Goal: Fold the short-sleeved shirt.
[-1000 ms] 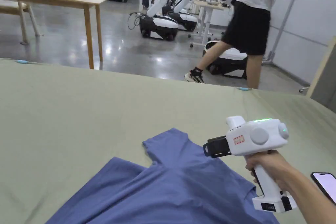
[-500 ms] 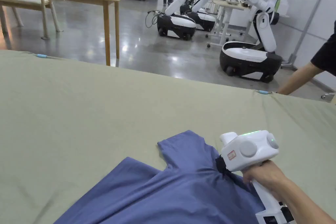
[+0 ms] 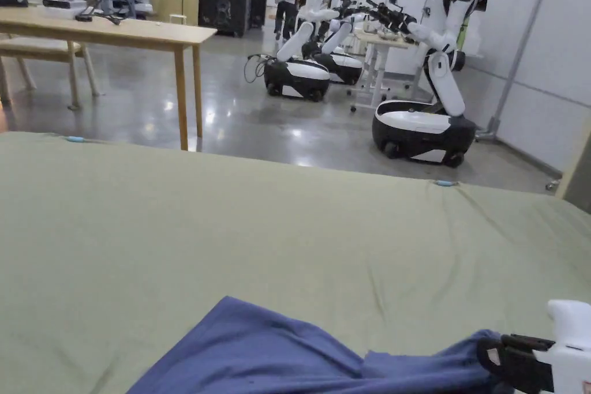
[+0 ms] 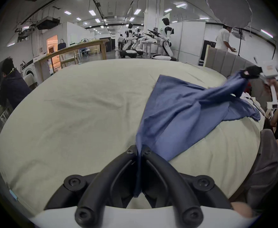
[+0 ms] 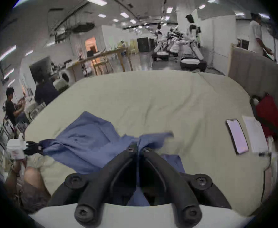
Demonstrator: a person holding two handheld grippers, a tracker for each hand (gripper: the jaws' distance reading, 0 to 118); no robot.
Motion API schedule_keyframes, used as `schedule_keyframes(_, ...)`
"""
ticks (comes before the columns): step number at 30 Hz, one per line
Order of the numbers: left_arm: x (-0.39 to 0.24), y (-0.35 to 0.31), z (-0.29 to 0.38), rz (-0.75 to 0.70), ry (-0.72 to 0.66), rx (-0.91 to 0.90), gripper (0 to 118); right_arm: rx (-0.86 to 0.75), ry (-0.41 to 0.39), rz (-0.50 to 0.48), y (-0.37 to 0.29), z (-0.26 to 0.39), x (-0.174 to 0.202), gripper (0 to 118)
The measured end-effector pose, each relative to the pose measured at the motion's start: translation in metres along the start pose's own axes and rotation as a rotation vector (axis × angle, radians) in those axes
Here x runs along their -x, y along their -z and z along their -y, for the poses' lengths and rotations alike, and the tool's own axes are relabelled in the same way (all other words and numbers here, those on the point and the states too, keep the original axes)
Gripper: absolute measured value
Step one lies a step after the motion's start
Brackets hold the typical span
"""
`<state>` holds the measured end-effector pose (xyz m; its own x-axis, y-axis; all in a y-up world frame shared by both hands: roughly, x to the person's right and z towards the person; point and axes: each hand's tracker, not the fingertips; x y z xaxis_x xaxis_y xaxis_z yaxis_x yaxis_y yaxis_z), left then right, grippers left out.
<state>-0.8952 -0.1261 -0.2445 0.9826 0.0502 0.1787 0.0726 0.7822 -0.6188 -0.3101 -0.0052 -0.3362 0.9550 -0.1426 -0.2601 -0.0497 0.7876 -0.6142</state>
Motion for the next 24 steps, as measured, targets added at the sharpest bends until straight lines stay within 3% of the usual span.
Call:
schedule_keyframes(3,-0.011,-0.006,-0.021,0.025,-0.026,-0.089,1,-0.046,0.008,0.004,-0.031,0.009,-0.004,2)
schedule_keyframes(5,-0.011,-0.008,-0.048,0.069,-0.135,-0.16,1,-0.072,-0.015,0.014,-0.034,-0.002,-0.007,2)
schedule_keyframes(6,-0.015,-0.012,-0.072,-0.027,0.013,-0.167,1,-0.069,-0.022,0.018,-0.035,-0.013,-0.009,2)
schedule_keyframes(8,-0.011,-0.022,-0.118,0.076,-0.111,-0.276,1,-0.086,-0.01,0.051,-0.039,-0.041,-0.007,2)
schedule_keyframes(10,-0.01,-0.036,-0.175,0.131,-0.154,-0.337,1,-0.164,-0.031,0.052,-0.057,-0.079,-0.004,2)
schedule_keyframes(15,-0.024,-0.096,-0.317,0.116,-0.046,-0.538,1,-0.41,-0.158,0.123,-0.132,-0.185,0.022,2)
schedule_keyframes(20,-0.032,-0.122,-0.436,0.072,-0.045,-0.582,1,-0.531,-0.248,0.241,-0.166,-0.297,0.033,2)
schedule_keyframes(22,-0.029,-0.119,-0.476,0.029,-0.051,-0.585,1,-0.555,-0.253,0.267,-0.169,-0.334,0.037,2)
schedule_keyframes(24,-0.027,-0.116,-0.511,0.002,-0.056,-0.574,1,-0.56,-0.228,0.363,-0.162,-0.37,0.039,2)
